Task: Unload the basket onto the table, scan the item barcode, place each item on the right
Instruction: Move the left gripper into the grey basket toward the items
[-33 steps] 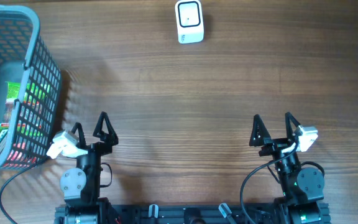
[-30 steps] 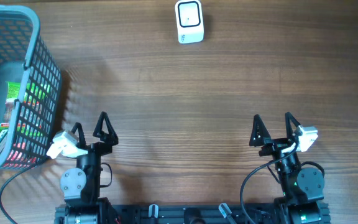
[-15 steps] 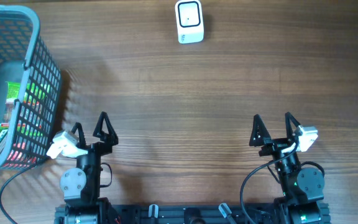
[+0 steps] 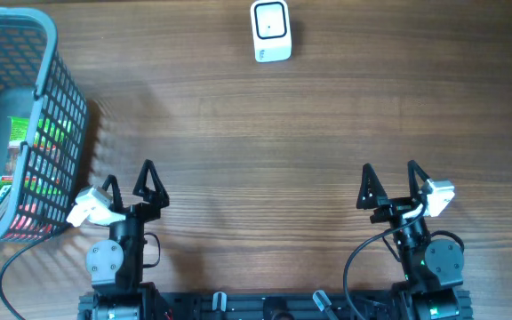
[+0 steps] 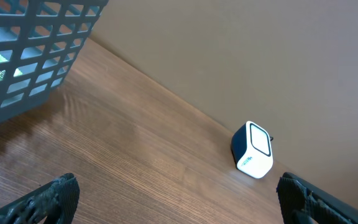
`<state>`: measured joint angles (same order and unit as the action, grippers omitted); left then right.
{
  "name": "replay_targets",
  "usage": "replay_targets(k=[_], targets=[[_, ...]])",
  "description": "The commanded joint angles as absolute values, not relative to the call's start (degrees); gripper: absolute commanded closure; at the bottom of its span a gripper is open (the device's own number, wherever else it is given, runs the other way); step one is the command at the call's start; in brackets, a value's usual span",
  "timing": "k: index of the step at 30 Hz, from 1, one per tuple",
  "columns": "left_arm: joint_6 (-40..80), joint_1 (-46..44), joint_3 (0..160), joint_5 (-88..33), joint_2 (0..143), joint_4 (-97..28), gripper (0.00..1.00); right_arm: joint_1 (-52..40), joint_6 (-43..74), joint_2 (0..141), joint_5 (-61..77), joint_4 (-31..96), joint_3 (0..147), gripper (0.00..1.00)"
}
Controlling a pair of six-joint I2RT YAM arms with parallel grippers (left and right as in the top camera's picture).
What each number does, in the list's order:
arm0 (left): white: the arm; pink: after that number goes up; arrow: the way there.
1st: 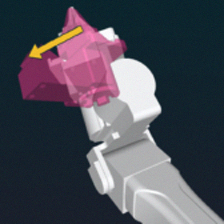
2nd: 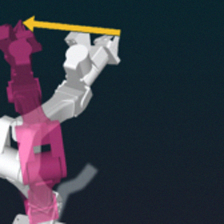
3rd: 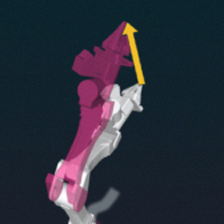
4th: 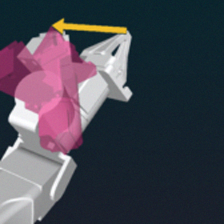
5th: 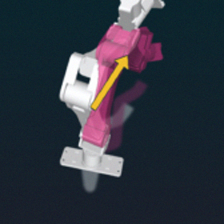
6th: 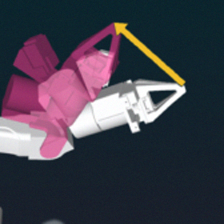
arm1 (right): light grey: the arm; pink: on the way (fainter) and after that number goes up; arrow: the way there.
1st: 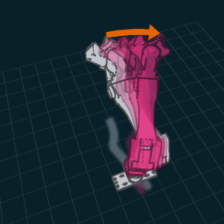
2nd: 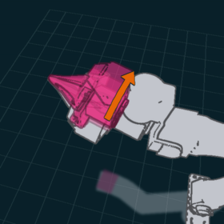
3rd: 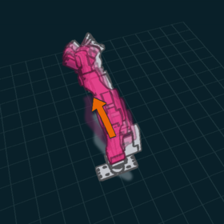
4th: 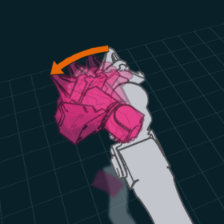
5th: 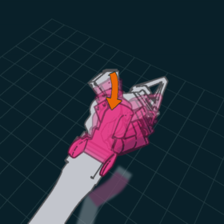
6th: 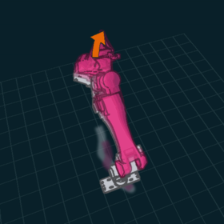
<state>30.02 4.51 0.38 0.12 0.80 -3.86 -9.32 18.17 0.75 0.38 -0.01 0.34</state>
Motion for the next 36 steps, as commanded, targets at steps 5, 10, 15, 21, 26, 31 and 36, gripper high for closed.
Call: replay_targets(k=[5,10,15,21,26,31,36], targets=[[28.71,4.73,0.32,0.49,0.38,-4.16,0.0,-9.08,18.2,0.64,-0.05,-0.36,0.3,0.0],[28.71,4.73,0.34,0.49,0.38,-4.16,0.0,-9.08,18.2,0.64,-0.05,-0.36,0.3,0.0],[28.71,4.73,0.34,0.49,0.38,-4.16,0.0,-9.08,18.2,0.64,-0.05,-0.36,0.3,0.0],[28.71,4.73,0.34,0.49,0.38,-4.16,0.0,-9.08,18.2,0.64,-0.05,-0.36,0.3,0.0],[28.71,4.73,0.32,0.54,0.38,-4.14,0.0,-9.08,18.17,0.64,-0.05,-0.36,0.3,0.0],[28.71,4.73,0.32,1.74,0.38,-3.97,0.0,-9.08,18.2,0.64,-0.05,-0.36,0.3,0.0],[28.73,4.73,5.43,-9.23,0.4,-10.57,0.0,-9.08,18.2,0.64,-0.05,-0.36,0.3,0.0]])
